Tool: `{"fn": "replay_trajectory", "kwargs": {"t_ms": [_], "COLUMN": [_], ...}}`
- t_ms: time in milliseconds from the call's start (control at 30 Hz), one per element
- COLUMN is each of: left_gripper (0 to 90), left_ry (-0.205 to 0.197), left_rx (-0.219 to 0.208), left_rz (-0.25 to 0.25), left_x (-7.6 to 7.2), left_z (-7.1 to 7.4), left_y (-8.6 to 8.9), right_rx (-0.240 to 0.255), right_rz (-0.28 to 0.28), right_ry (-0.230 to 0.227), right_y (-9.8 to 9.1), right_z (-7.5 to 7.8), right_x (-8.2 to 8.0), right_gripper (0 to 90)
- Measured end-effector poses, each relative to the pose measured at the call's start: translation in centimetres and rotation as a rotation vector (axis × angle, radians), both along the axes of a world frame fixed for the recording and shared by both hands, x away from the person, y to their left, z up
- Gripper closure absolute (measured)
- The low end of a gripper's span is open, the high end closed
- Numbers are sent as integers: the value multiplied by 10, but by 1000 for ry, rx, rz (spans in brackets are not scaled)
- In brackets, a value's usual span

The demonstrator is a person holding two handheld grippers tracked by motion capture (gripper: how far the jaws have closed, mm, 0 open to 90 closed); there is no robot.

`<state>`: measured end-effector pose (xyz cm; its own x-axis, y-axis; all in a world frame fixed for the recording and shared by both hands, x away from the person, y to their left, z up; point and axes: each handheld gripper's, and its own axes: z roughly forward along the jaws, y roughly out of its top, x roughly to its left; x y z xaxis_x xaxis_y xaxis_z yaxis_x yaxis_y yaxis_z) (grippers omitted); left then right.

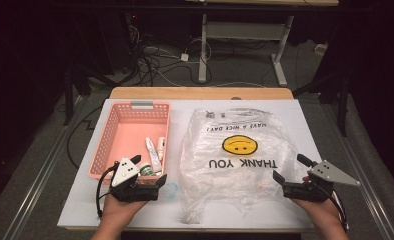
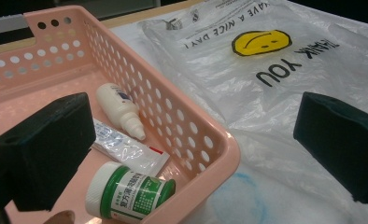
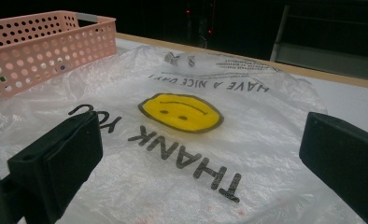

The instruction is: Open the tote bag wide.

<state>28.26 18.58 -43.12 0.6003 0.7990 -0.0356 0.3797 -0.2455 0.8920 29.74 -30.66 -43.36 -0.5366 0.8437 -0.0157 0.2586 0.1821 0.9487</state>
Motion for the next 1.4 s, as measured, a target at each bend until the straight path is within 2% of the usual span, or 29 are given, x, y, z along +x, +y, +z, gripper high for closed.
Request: {"fn": "replay_trajectory", "kwargs": {"t_ms": [200, 500, 667, 833, 1133, 1300, 1400], "left_gripper": [0, 0, 0, 0, 0, 0, 0], "left_ry": [-1, -1, -2, 3, 21, 9, 11], "left_rx": [-4, -2, 7, 5, 9, 16, 14], "left_rz": [0, 3, 3, 5, 3, 11, 10], "left_x": [0, 0, 0, 1, 2, 2, 4], "left_z": [0, 1, 2, 1, 3, 6, 5], "left_y": [0, 1, 1, 1, 2, 1, 2], "right_rx": [9, -5, -12, -39, -38, -45, -42], "right_rz": [-3, 3, -15, -46, -113, -150, -171], "right_ry": [8, 10, 29, 46, 77, 119, 156], "right_y": [-1, -1, -6, -16, -39, -53, -62], "right_z": [2, 3, 3, 2, 0, -5, -8], "right_x": [-1, -1, 1, 4, 5, 5, 6], "right_gripper": [0, 0, 1, 5, 38, 89, 152]}}
